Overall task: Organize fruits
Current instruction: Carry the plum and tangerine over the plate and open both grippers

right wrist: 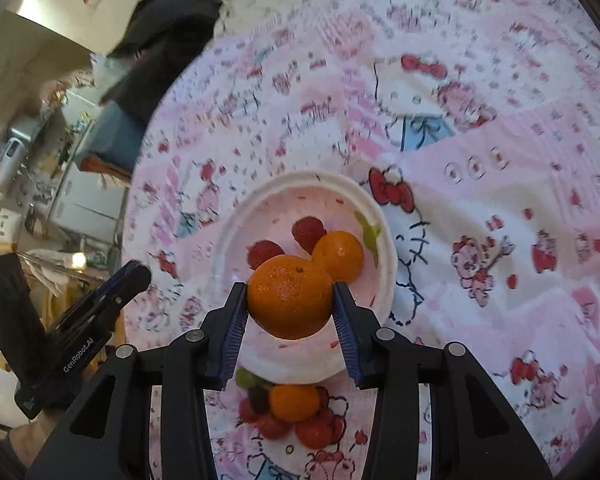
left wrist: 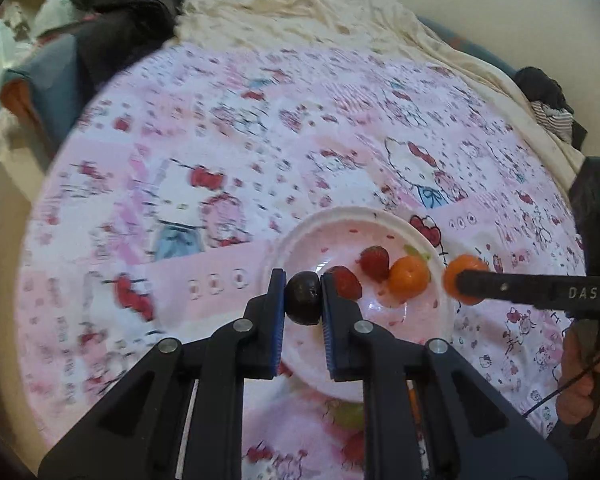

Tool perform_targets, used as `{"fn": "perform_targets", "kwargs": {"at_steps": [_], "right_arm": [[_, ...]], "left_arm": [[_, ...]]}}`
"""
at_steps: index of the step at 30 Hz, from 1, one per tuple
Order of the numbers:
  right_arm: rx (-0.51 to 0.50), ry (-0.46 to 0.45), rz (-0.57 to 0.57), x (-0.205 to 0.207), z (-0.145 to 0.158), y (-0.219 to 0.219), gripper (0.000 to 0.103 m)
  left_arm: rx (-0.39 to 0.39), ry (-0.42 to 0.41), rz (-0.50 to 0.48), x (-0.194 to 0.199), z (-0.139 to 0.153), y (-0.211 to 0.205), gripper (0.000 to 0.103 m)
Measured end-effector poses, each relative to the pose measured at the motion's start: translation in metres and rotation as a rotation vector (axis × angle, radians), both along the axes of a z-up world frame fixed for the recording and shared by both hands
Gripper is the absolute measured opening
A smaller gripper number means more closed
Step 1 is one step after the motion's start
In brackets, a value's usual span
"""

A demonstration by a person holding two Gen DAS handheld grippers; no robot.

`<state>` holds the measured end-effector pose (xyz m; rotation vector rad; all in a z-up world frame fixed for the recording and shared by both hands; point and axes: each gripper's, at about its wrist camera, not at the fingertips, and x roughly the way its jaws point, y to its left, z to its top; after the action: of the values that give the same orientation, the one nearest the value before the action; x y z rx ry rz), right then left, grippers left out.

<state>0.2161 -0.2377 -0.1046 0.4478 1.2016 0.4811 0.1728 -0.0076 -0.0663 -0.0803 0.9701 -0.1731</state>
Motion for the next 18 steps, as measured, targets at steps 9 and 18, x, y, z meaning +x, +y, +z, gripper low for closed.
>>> {"fn": "perform_targets", "kwargs": {"at_steps": [9,18], "right_arm": [[-0.006,0.107,0.001,0.007,-0.041,0.003,0.044],[-0.022,0.145,-0.005,0.011,-0.053,0.002,0.046]], "left_arm": [[-0.076,0.064,0.002,0.013,-0.040,0.002,0.014],[-0.066,0.105,-0.029,0.018,-0.051,-0.007,0.014]]}}
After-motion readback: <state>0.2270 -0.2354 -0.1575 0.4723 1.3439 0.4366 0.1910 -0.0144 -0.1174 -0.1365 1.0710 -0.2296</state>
